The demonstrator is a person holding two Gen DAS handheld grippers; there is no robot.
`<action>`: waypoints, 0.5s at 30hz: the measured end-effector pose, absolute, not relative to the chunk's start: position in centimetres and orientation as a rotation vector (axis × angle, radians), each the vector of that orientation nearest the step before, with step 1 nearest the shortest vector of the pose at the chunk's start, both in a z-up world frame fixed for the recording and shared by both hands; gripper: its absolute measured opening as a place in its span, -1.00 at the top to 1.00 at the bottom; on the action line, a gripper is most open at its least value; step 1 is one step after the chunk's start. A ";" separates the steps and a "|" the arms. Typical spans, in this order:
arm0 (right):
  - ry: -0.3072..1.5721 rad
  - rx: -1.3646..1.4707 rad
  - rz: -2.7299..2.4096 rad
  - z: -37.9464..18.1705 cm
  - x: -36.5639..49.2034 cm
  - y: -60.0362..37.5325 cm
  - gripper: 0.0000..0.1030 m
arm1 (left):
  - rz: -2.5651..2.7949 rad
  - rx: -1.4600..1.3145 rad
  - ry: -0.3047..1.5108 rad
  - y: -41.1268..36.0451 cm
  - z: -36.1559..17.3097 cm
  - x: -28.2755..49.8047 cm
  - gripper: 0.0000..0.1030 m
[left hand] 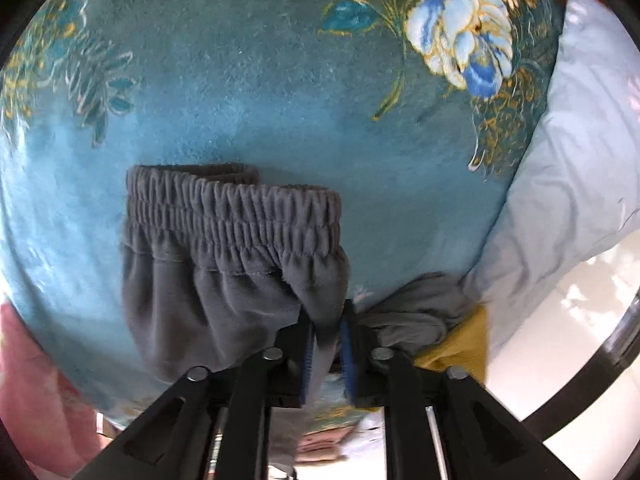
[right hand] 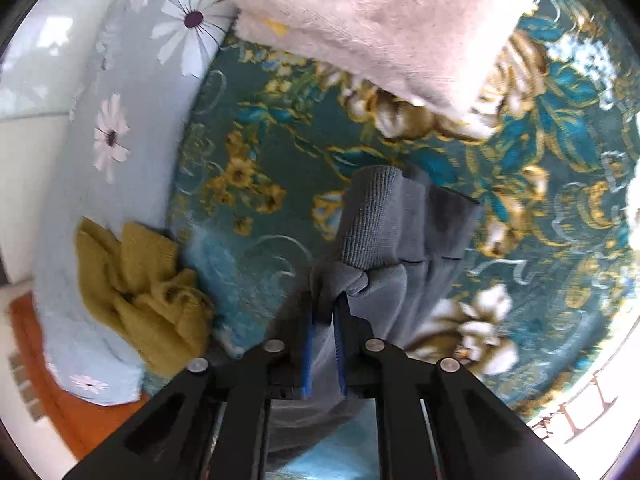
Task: Fold clothes
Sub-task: 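Fold one leg over the other with the right gripper toward the left gripper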
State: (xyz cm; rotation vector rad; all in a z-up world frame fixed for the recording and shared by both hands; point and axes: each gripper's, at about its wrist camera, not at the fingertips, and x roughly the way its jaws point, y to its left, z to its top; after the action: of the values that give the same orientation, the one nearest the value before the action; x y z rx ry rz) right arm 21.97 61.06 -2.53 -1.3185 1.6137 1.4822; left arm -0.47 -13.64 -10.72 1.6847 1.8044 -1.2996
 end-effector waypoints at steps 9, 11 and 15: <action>1.641 -1.123 1.670 -1.1 26.0 61.5 0.22 | -1.573 1.700 1.841 -14.3 -5.6 -0.3 -0.17; 1.641 -1.151 1.643 -2.6 27.2 60.9 0.22 | -1.554 1.759 1.776 -13.6 -5.8 0.9 -0.17; 1.693 -1.202 1.584 -6.5 27.8 59.9 0.22 | -1.451 1.834 1.703 -11.5 -6.6 3.0 -0.17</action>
State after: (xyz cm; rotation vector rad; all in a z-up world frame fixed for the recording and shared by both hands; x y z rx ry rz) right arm 27.78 59.94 -6.51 -1.2022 1.6928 1.5836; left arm 3.00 -11.48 -6.64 1.8336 1.7034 -1.4506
